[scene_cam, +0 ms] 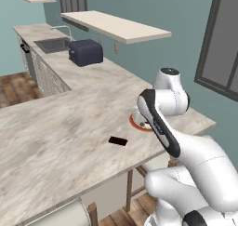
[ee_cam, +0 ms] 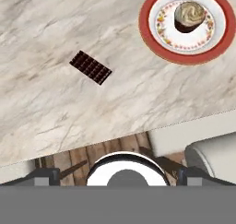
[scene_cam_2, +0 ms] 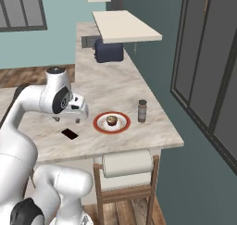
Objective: Take the cinnamon bottle from the cabinet and place it on the dining table, next to the plate with the cupcake. Then take the chocolate from the dining counter and place it on the cupcake plate.
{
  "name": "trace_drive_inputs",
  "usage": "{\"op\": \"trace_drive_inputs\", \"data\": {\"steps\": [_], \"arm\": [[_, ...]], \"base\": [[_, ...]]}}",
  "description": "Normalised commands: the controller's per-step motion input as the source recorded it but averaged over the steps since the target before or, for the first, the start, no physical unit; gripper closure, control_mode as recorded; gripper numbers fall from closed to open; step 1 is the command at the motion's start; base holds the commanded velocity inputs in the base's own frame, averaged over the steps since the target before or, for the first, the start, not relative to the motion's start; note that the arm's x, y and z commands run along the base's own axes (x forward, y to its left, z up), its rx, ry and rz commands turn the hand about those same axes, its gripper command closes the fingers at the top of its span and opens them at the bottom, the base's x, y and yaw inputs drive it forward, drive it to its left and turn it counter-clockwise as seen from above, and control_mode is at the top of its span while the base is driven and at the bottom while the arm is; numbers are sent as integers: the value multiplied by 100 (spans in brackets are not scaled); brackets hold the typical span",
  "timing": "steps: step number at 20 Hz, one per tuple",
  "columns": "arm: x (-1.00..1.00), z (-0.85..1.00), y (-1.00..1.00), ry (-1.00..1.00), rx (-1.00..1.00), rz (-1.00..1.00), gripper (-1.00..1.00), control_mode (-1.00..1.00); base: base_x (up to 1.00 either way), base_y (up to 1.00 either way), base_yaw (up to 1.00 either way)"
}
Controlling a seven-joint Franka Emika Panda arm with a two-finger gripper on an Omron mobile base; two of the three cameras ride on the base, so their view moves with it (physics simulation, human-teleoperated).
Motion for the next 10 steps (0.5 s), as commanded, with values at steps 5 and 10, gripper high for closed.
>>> {"op": "trace_drive_inputs", "data": {"steps": [5, 10], "arm": [[-4, -27, 44, 4, -13, 58, -100, -100], [11, -45, 37, -10, -8, 41, -100, -100]], "base": [[0, 0, 0], [0, 0, 0]]}}
